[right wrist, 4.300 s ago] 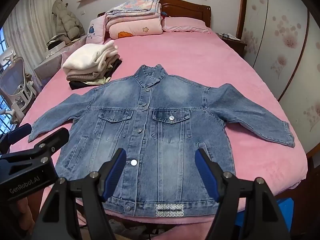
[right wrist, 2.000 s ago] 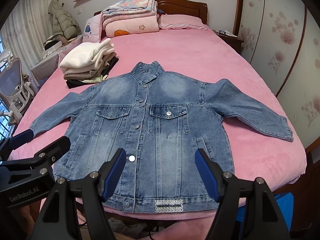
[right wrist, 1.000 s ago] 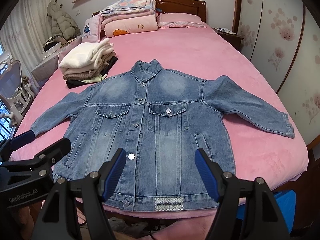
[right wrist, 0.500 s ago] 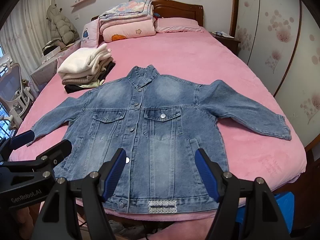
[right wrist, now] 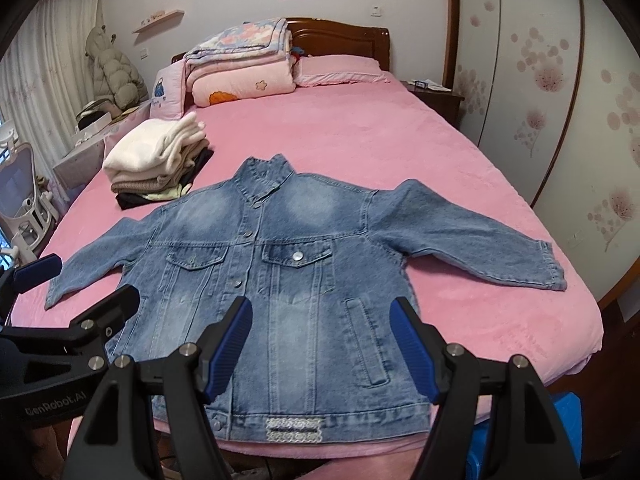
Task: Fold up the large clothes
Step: 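Move the right tool to the jacket's sleeve cuff and grasp it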
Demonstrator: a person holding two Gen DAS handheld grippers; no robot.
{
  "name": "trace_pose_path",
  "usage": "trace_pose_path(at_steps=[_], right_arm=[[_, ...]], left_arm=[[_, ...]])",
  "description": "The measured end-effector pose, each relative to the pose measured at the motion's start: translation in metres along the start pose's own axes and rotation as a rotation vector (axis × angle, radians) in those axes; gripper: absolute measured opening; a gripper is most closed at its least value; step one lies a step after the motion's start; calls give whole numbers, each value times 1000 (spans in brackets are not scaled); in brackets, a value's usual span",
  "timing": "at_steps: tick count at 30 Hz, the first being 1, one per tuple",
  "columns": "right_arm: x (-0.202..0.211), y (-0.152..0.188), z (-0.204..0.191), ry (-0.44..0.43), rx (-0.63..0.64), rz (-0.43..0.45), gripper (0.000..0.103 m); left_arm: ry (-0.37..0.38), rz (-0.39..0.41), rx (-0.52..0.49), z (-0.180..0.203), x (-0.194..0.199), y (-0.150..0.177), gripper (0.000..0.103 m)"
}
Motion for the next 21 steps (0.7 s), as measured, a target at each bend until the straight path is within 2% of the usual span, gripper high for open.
trace_pose_path(at_steps=[4, 10, 13, 17, 21], right_arm=[[9, -11, 21, 27, -12, 40, 72], [25, -36, 72, 121, -22, 117, 72], [30, -49, 104, 182, -28, 149, 72], [31, -62, 150, 256, -51, 159, 72], [23, -67, 208, 326, -115, 146, 72]], left_arm=[[16, 58, -13, 13, 7, -19, 103], [59, 173, -26, 43, 20, -60, 103], [69, 243, -60, 71, 25, -84, 103], [81, 298, -107, 113, 24, -114, 103], [158, 318, -111, 158, 8, -143, 103]])
Point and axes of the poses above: each gripper's, at about its wrist camera, not at the fingertips, and x roughly against the way its jaws point, z to its right, y to its underside, the point moved 7 cm from there along -x, roughly the way its jaws point, and after that the axes turned 8 degrees about x, right-handed, at the moved point
